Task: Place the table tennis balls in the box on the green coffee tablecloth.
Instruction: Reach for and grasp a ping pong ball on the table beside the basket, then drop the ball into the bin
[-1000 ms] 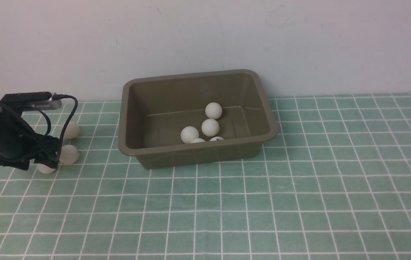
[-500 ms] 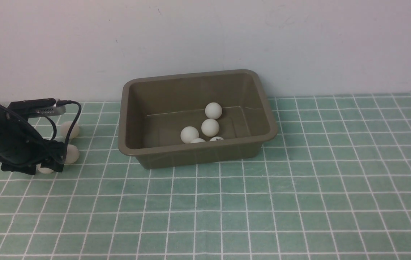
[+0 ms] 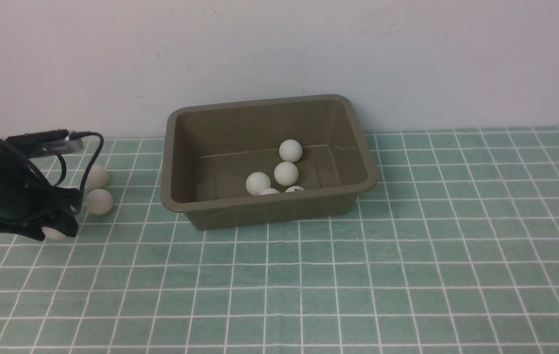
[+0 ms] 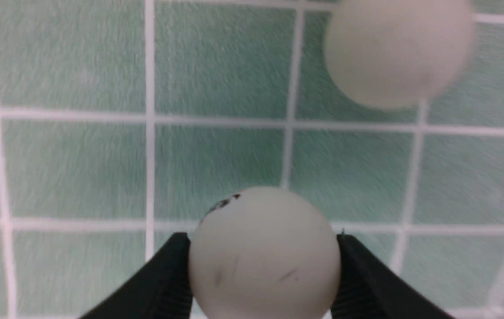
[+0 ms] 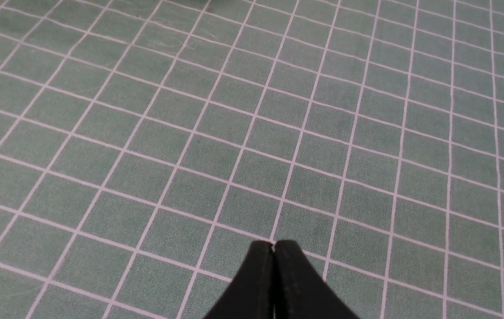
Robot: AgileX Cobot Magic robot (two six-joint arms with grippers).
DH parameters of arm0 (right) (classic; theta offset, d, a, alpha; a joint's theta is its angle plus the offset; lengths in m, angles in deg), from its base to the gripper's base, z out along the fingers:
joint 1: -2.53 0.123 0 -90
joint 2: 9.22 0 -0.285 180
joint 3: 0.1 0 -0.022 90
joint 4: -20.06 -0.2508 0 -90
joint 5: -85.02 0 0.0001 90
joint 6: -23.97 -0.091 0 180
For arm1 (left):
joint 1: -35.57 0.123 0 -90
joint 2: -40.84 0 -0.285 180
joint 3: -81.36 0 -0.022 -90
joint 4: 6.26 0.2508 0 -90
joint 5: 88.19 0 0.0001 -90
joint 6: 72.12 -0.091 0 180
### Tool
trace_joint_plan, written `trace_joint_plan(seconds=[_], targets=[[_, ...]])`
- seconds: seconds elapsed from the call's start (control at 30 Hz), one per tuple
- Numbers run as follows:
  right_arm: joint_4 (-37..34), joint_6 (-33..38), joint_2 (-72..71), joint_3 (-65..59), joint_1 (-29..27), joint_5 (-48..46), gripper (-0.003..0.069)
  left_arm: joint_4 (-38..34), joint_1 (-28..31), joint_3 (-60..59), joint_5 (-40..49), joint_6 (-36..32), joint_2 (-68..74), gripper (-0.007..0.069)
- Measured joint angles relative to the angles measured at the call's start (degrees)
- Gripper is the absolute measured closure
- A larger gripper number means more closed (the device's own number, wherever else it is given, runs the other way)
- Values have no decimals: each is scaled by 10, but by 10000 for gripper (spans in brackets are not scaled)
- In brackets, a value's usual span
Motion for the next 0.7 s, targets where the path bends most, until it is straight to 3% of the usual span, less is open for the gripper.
trace_joint_plan(seconds=[0.13, 0.27, 0.43, 0.53, 0.7], targets=[[0, 0, 0, 0, 0, 0, 675, -31, 0, 55, 92, 27, -39, 272], [0, 0, 0, 0, 0, 0, 675, -135, -26, 137, 129, 8, -71, 272], [0, 0, 0, 0, 0, 2, 675, -215, -116, 210, 105, -49, -61, 272], [0, 0, 0, 0, 0, 2, 675, -214, -188, 227, 71, -57, -23, 272], [0, 0, 0, 0, 0, 2, 675, -195, -253, 238, 16, -57, 53, 272]])
